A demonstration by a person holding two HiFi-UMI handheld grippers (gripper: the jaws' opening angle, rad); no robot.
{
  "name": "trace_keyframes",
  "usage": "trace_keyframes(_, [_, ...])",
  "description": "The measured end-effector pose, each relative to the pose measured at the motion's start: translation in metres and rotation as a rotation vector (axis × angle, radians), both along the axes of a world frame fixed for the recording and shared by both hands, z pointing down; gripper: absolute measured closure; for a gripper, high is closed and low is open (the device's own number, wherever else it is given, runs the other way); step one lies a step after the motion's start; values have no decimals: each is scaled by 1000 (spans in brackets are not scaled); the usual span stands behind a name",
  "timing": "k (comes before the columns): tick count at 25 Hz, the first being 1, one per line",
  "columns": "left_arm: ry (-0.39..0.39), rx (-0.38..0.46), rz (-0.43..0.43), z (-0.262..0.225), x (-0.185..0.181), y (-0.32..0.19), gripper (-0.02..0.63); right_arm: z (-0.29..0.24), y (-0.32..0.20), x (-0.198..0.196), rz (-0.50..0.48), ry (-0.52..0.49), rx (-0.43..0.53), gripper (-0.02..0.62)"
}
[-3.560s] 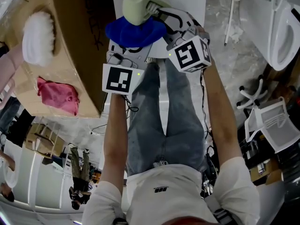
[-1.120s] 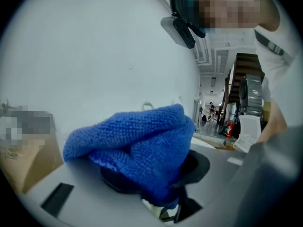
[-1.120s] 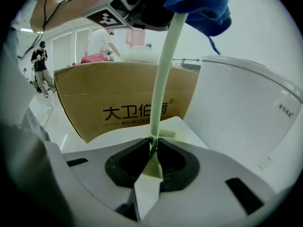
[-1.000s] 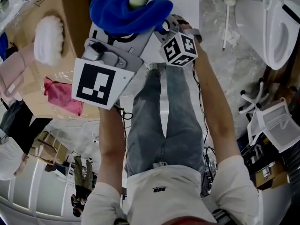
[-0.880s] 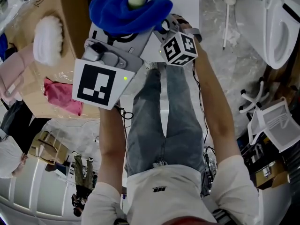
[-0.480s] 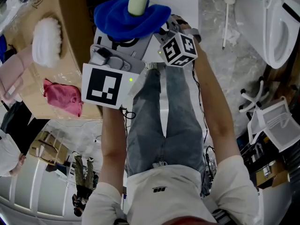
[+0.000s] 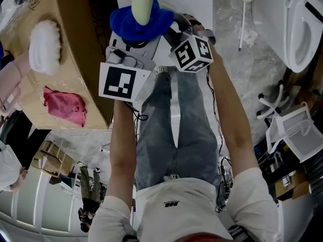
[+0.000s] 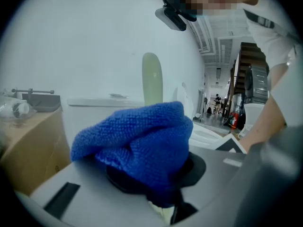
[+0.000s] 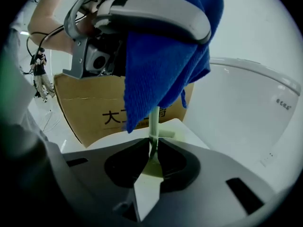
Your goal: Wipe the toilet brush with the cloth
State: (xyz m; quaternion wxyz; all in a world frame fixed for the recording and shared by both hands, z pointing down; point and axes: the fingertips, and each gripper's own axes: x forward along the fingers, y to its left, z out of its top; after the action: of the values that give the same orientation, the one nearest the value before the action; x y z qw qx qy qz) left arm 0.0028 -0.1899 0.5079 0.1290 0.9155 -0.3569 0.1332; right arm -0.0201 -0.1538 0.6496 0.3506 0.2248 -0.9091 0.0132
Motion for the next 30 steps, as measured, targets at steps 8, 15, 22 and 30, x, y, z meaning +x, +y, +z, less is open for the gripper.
trace_keyframes(8, [-32, -49, -11, 48, 0, 3, 503, 2, -3, 0, 7, -13, 4, 541])
trace_keyframes(15, [-60, -88, -28, 85, 2, 6, 503, 2, -2, 0, 9, -22, 6, 541])
trace_keyframes(22, [-18, -104, -57, 99, 1, 7, 502, 1, -1, -1, 20, -33, -2, 540])
trace_keyframes(30, [-75, -129, -43, 96, -1, 9, 501, -1, 1, -2, 5, -9, 14, 541])
